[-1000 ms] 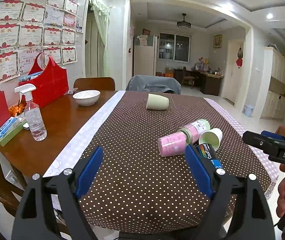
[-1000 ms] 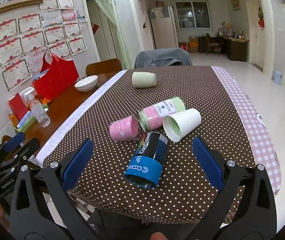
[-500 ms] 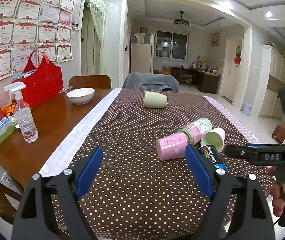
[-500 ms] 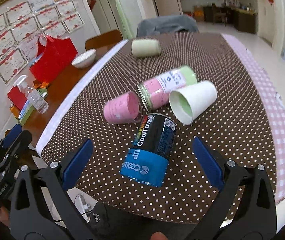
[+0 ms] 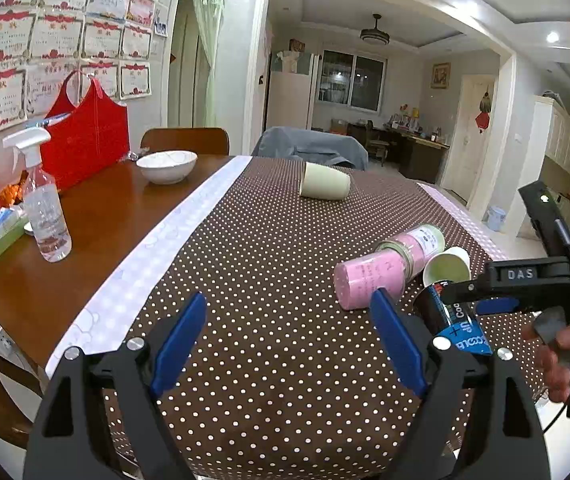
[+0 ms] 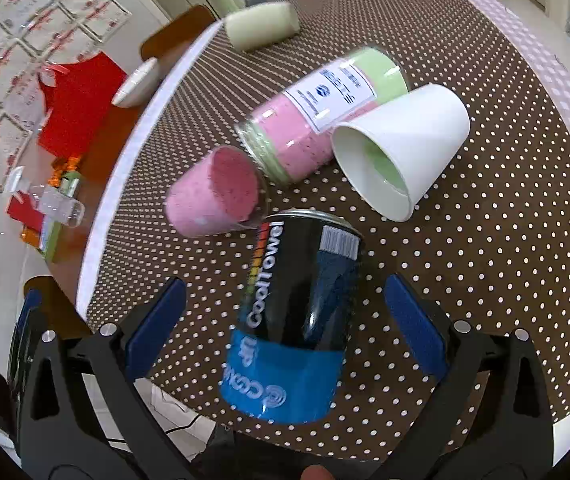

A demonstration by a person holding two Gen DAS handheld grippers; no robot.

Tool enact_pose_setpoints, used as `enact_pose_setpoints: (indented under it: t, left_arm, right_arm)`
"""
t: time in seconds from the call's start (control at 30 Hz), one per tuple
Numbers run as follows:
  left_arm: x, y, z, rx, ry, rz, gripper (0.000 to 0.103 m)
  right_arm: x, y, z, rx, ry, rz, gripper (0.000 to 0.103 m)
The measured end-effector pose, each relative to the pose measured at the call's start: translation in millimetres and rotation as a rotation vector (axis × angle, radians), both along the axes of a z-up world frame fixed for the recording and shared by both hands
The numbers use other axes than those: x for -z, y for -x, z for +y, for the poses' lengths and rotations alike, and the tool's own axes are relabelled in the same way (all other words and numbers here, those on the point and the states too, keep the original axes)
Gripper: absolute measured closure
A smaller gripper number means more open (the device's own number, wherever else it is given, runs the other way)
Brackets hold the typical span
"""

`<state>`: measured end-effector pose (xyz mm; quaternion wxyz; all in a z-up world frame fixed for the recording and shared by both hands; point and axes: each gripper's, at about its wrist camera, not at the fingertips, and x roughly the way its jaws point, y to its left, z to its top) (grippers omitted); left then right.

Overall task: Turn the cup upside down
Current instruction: 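Lift the can with the right gripper and rotate it lid-up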

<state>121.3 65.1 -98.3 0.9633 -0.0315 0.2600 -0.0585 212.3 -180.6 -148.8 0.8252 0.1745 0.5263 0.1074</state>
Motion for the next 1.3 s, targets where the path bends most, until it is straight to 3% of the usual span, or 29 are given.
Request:
enact_pose_setpoints:
  t: [0.23, 0.37, 0.47, 0.57, 0.7, 1.17, 1.3]
  left_arm:
    - [8.3, -2.0, 5.9, 0.008, 0.019, 0.018, 0.020]
    - [9.6, -2.0, 8.5, 0.008, 0.026, 0.022, 0.020]
    - [10.5, -1.8, 9.3, 0.006, 0.030, 0.026, 0.020]
    - [10.6, -2.1, 8.9, 0.005, 0.032, 0.030, 0.020]
    - [9.8, -0.8, 7.2, 0.007, 0.029, 0.032, 0.020]
    - [-1.7, 7.8, -14.2, 0.028, -0.021, 0.019, 0.020]
    - [-5.3, 10.0, -19.2, 0.026, -0.041, 0.016, 0.020]
  right_arm:
    - [4.8, -22.9, 6.5, -0.006, 0.050, 0.078, 0.006]
    - [15.6, -33.2, 7.5, -0.010, 0.011, 0.145, 0.006]
    - [21.2, -37.0, 11.7, -0.022, 0.031, 0.172, 0.014]
    - [28.7, -41.4, 13.6, -0.033, 0.033, 0.199, 0.034]
    - [27.1, -38.1, 15.0, -0.069, 0.020, 0.174, 0.035]
    - [-13.3, 26.4, -29.0, -0.009, -0.126, -0.155, 0.037]
    - [-25.0, 39.0, -30.3, 0.014, -0.122, -0.260, 0.037]
